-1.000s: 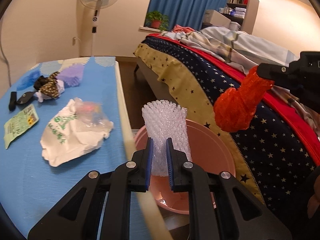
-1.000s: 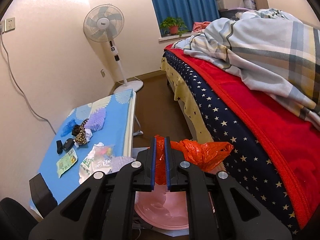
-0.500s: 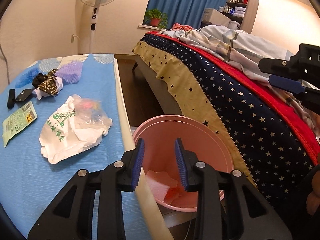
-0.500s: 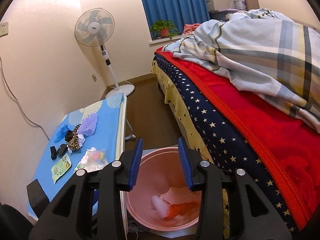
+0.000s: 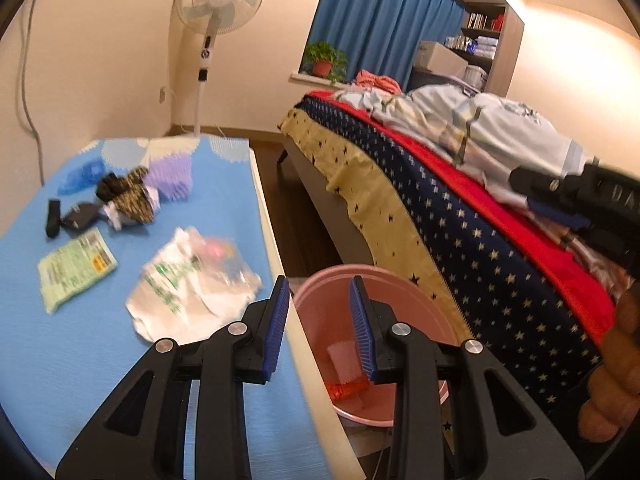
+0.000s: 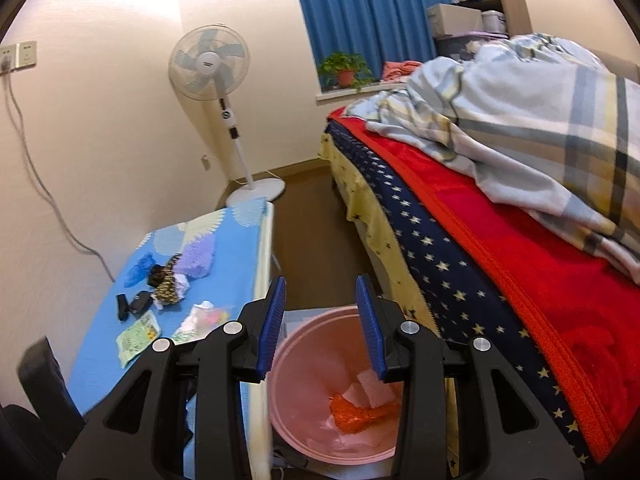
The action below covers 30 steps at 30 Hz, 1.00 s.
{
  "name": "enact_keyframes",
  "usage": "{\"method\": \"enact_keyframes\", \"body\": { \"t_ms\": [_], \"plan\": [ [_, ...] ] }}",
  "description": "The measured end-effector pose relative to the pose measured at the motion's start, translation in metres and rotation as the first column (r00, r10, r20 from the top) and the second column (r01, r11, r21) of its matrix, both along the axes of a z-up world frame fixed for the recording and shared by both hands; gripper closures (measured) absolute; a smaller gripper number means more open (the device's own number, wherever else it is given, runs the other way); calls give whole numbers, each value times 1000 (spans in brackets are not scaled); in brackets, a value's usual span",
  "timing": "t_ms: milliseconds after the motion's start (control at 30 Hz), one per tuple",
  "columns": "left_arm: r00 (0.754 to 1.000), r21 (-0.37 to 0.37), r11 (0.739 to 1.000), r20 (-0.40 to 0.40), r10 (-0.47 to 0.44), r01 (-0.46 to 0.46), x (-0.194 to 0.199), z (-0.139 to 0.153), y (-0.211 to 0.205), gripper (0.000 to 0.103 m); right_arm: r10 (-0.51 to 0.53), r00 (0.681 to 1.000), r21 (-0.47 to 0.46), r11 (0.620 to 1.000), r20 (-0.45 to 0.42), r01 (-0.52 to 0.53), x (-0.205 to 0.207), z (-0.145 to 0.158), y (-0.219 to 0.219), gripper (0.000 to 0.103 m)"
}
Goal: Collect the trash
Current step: 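Move right tool to lavender foam net while left tool approaches black strap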
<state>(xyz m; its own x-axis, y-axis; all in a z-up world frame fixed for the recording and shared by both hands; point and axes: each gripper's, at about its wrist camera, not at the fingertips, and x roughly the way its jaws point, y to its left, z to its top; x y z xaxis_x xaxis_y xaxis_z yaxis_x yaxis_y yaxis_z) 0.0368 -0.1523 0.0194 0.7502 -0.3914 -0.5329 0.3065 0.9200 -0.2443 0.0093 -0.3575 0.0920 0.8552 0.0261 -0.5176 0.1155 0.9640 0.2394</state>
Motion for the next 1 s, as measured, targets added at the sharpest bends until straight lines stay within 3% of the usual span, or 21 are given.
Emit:
{"method": "enact_keyframes", "body": {
  "t_ms": [267, 467, 567, 700, 800, 1000],
  "plan": [
    [995, 9, 1000, 100, 12, -13, 18, 78, 44, 72, 122, 987, 32, 992, 101, -126, 23, 52, 26, 77],
    [982, 58, 997, 186, 33, -45, 63, 135, 112, 72, 248, 955, -34, 969, 163, -246, 69, 88, 67, 79],
    [973, 90, 992, 219, 69, -91, 84, 146, 146, 72, 293, 938, -73, 956, 186, -284, 97, 93, 86, 79],
    [968, 101, 982, 213, 133, -158, 114, 135, 190, 72, 331, 931, -70, 943, 156, -324, 148, 72, 110, 79],
    [965, 70, 976, 184, 189, -204, 134, 107, 217, 72, 344, 933, -31, 939, 105, -343, 180, 46, 121, 79],
    [967, 42, 967, 56, 250, -252, 163, 47, 252, 73, 383, 924, 49, 922, 9, -383, 241, -14, 147, 86]
  ]
}}
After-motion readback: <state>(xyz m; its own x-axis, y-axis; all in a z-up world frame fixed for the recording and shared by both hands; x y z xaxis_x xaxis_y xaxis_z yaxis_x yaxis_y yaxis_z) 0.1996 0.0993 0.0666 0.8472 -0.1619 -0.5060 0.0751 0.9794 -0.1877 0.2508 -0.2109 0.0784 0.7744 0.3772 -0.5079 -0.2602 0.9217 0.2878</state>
